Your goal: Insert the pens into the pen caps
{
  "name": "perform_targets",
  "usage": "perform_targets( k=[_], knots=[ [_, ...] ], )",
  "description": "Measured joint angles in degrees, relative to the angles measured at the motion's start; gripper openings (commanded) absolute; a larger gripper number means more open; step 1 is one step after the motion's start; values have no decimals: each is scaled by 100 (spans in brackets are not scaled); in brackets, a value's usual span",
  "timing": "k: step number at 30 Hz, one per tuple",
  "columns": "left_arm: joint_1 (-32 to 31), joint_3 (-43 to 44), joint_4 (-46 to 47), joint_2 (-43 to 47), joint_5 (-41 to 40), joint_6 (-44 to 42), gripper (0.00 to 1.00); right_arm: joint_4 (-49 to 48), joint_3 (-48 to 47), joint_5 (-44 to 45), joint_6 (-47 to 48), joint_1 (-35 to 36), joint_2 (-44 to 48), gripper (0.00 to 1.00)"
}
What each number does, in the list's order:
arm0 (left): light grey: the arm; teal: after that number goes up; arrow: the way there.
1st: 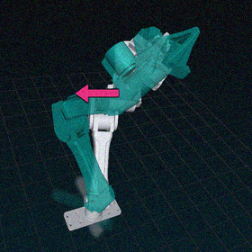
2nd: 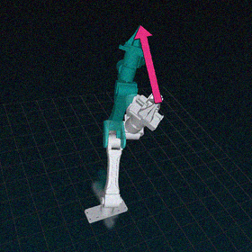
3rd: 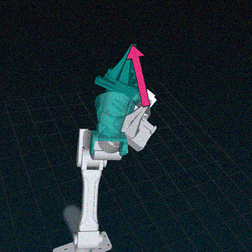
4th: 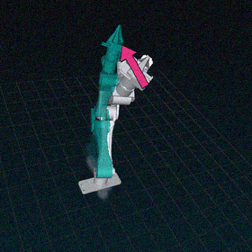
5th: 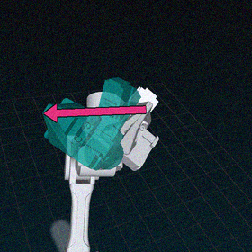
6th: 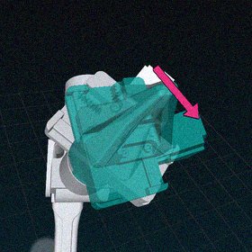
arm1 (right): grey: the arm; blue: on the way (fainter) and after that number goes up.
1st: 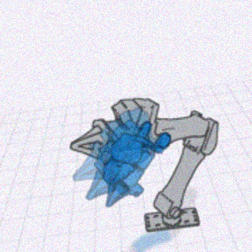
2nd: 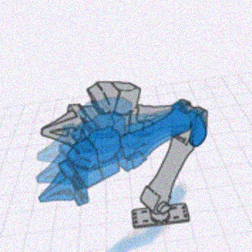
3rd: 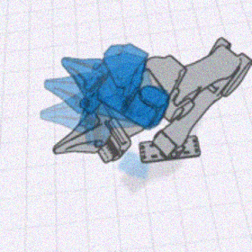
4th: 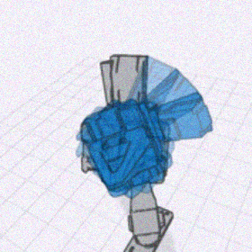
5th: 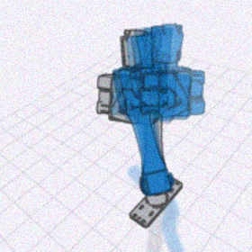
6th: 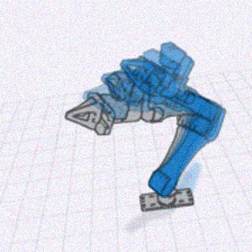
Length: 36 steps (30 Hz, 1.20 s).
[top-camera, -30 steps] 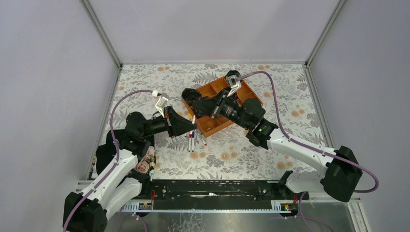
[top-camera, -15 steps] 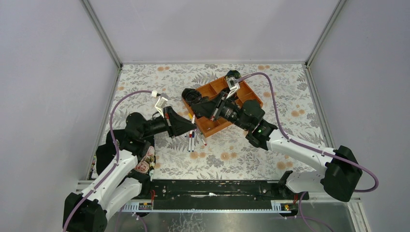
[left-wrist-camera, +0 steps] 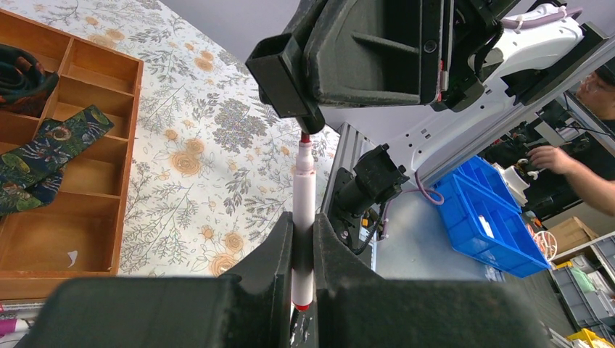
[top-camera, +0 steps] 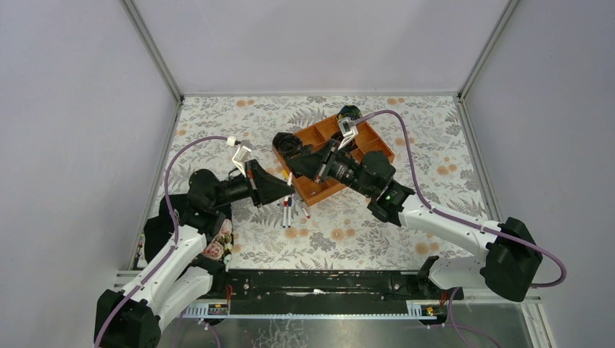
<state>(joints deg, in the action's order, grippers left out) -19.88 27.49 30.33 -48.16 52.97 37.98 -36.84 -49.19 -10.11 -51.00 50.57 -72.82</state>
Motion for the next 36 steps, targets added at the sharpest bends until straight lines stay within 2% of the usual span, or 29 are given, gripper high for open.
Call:
perform_targets(
  k=[36],
  knots=[
    [-11, -87, 50, 63, -90, 109, 0, -289, 229, -2, -2, 22, 28, 0]
  ],
)
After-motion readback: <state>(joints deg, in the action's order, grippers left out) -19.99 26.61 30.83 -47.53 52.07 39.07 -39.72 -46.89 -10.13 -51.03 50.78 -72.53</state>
